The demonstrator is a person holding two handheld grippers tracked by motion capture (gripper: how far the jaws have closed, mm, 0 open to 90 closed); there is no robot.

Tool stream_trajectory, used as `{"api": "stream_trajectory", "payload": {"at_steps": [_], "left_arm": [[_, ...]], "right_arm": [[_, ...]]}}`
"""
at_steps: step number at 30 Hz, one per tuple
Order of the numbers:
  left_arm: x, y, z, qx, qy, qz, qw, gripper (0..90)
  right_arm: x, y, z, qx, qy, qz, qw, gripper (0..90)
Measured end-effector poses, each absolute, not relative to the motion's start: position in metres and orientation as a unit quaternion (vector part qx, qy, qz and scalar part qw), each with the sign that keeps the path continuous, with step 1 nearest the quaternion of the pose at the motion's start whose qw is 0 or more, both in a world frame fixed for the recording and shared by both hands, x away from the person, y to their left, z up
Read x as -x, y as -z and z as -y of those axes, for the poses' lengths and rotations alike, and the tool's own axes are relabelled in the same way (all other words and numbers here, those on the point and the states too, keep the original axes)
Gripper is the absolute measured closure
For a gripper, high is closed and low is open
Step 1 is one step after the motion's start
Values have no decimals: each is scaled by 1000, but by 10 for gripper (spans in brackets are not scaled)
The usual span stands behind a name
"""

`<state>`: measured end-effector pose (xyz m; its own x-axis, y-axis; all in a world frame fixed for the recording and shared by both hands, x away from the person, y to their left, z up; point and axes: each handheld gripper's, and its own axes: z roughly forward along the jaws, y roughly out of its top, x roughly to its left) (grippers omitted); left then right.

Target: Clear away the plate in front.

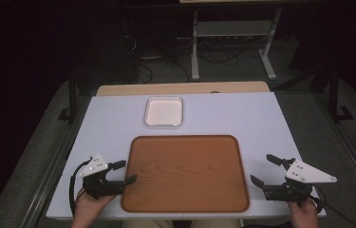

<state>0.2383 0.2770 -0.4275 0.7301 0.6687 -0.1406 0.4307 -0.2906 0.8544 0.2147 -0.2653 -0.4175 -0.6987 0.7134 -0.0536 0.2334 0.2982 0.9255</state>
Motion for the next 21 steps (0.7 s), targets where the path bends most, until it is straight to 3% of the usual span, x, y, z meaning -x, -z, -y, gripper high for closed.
{"api": "stream_trajectory", "payload": {"at_steps": [21], "left_arm": [[-245,427,-275,-783,-115,-357,497,272]], "right_arm": [[-213,417,265,-308,-511,-766,239,125]]}}
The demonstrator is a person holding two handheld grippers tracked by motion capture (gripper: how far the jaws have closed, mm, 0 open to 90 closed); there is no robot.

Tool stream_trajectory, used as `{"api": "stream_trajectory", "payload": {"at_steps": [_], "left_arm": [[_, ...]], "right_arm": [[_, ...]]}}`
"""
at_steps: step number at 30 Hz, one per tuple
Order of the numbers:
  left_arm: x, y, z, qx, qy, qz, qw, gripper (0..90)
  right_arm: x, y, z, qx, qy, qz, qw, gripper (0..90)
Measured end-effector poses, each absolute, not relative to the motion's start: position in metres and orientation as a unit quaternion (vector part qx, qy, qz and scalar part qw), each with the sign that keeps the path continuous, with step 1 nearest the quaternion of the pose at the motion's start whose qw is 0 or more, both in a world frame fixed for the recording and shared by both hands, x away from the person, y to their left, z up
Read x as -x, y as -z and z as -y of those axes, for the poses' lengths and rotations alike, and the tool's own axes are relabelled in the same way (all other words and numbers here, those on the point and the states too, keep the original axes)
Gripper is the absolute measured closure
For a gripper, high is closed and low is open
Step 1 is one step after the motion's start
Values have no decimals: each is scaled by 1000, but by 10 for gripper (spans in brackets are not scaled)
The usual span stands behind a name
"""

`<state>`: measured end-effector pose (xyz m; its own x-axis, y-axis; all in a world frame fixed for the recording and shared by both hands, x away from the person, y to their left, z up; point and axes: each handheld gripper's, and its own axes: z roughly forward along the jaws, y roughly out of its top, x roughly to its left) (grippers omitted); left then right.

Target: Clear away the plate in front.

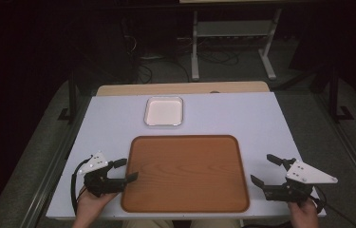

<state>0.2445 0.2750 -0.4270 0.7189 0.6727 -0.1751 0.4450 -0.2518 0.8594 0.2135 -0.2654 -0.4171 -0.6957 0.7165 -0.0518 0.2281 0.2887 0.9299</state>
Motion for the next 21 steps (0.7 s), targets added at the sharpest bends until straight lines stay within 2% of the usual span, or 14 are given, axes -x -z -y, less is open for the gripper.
{"api": "stream_trajectory", "payload": {"at_steps": [8,21], "left_arm": [[-251,412,-272,-780,-130,-347,505,273],[-271,406,-262,-785,-106,-342,506,273]], "right_arm": [[-214,417,267,-318,-518,-759,236,125],[-214,416,270,-330,-531,-744,235,125]]}}
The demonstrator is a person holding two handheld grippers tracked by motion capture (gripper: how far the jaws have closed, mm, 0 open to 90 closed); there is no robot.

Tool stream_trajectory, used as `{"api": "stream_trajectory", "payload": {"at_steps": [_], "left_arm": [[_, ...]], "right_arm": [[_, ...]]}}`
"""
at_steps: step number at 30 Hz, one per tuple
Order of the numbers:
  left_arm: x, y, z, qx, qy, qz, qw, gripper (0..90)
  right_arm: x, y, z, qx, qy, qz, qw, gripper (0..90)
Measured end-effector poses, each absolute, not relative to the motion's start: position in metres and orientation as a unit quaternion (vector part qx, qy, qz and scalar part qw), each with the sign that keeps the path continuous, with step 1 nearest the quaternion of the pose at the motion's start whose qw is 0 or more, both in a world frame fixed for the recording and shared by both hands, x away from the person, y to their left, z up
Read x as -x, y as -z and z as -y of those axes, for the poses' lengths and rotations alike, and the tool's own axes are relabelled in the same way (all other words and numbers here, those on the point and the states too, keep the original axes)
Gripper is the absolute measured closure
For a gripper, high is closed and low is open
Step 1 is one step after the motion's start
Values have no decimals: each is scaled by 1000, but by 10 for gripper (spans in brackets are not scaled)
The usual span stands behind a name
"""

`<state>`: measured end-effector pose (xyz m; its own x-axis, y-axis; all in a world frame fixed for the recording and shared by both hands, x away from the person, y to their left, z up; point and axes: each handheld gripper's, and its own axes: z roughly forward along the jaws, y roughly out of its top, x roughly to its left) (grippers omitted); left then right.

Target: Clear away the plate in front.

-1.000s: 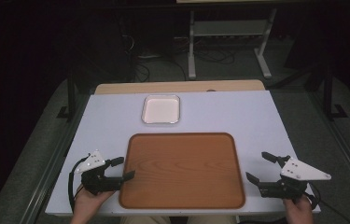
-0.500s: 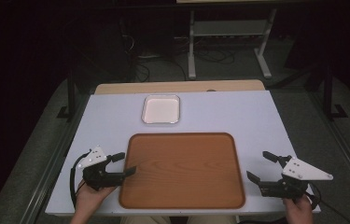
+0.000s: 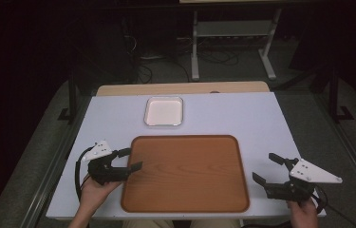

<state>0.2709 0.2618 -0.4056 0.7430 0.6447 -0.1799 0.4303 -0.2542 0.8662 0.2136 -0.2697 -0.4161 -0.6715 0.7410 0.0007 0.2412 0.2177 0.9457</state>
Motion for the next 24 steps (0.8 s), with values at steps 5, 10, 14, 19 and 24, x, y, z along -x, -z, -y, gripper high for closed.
{"api": "stream_trajectory", "payload": {"at_steps": [5,10,14,19,24], "left_arm": [[-286,405,-255,-790,-90,-349,496,273],[-297,402,-246,-797,-100,-350,481,274],[-306,399,-242,-804,-95,-355,468,290],[-323,396,-237,-812,-90,-366,446,314],[-342,393,-235,-814,-90,-374,435,325]], "right_arm": [[-214,416,271,-335,-534,-740,235,125],[-215,416,270,-340,-534,-738,231,125],[-215,416,270,-339,-537,-737,229,125],[-216,417,271,-342,-536,-737,229,125],[-217,418,271,-343,-536,-738,226,125]]}}
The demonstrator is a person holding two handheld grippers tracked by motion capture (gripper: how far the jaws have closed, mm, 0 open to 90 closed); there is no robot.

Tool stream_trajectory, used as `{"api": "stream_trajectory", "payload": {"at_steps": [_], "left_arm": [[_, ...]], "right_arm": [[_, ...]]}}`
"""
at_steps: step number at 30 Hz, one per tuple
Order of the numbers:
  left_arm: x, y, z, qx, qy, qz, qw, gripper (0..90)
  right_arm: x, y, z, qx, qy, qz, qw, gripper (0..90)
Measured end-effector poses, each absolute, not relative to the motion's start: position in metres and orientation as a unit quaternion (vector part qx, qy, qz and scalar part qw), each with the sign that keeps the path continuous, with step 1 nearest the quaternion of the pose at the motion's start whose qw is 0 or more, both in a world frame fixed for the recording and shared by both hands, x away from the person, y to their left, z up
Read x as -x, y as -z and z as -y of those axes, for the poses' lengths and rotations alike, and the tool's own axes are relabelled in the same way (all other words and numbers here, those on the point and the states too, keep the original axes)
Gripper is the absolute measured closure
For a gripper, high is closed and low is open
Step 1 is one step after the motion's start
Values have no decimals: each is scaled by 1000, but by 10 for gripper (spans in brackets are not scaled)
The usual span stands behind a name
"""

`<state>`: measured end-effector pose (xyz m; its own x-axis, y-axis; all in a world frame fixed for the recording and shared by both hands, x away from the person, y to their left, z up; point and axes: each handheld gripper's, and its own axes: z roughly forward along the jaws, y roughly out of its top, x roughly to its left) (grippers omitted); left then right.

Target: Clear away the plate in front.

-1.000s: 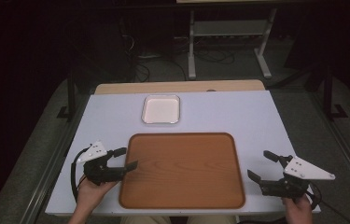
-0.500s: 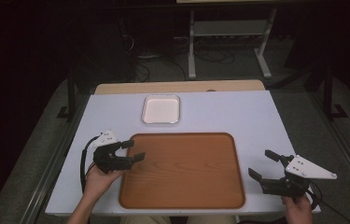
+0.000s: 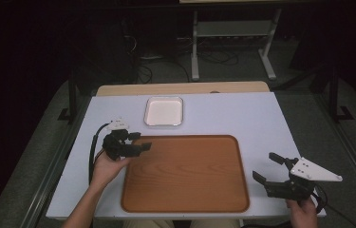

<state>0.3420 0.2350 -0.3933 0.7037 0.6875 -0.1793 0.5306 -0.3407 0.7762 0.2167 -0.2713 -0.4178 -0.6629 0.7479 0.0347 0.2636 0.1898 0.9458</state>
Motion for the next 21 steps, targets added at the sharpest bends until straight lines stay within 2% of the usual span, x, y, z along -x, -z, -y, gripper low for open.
{"api": "stream_trajectory", "payload": {"at_steps": [7,21], "left_arm": [[-369,392,-233,-803,-51,-403,437,341],[-409,387,-224,-806,-50,-425,410,371]], "right_arm": [[-217,418,270,-339,-531,-742,228,125],[-217,417,267,-332,-526,-748,231,125]]}}
